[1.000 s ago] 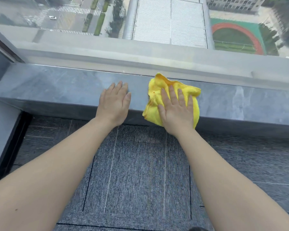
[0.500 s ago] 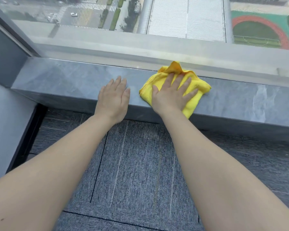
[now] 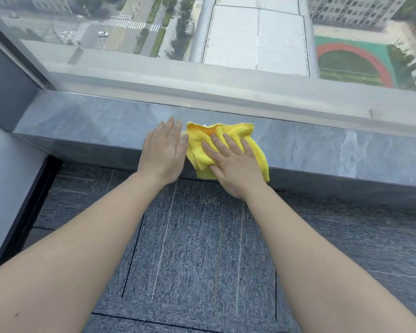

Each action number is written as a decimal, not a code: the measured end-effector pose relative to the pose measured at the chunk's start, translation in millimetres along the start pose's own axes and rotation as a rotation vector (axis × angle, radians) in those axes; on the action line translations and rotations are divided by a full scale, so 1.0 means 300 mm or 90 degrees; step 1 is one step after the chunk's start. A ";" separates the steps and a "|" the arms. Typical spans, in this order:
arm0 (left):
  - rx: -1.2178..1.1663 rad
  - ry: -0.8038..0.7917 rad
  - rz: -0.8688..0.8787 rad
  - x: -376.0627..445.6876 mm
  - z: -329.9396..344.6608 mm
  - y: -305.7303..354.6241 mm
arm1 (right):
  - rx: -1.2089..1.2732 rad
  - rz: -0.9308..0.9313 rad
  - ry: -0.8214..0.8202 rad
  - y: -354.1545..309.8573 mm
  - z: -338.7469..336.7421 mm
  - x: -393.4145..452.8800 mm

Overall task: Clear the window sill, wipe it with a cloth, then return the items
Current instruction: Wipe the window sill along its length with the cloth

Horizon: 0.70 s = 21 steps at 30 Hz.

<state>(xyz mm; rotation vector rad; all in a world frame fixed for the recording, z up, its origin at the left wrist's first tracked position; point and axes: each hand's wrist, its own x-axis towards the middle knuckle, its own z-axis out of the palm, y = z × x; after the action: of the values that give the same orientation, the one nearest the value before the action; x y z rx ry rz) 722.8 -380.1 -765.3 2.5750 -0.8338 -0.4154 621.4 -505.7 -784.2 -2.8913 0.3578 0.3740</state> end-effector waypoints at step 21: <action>0.019 -0.039 0.041 0.090 0.069 0.070 | 0.032 0.180 0.037 0.090 -0.023 0.083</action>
<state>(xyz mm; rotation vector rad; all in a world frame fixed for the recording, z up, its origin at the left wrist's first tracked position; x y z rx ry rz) 725.4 -418.1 -778.1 2.5670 -0.9477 -0.4682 639.0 -538.3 -789.0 -2.8098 0.7792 0.3187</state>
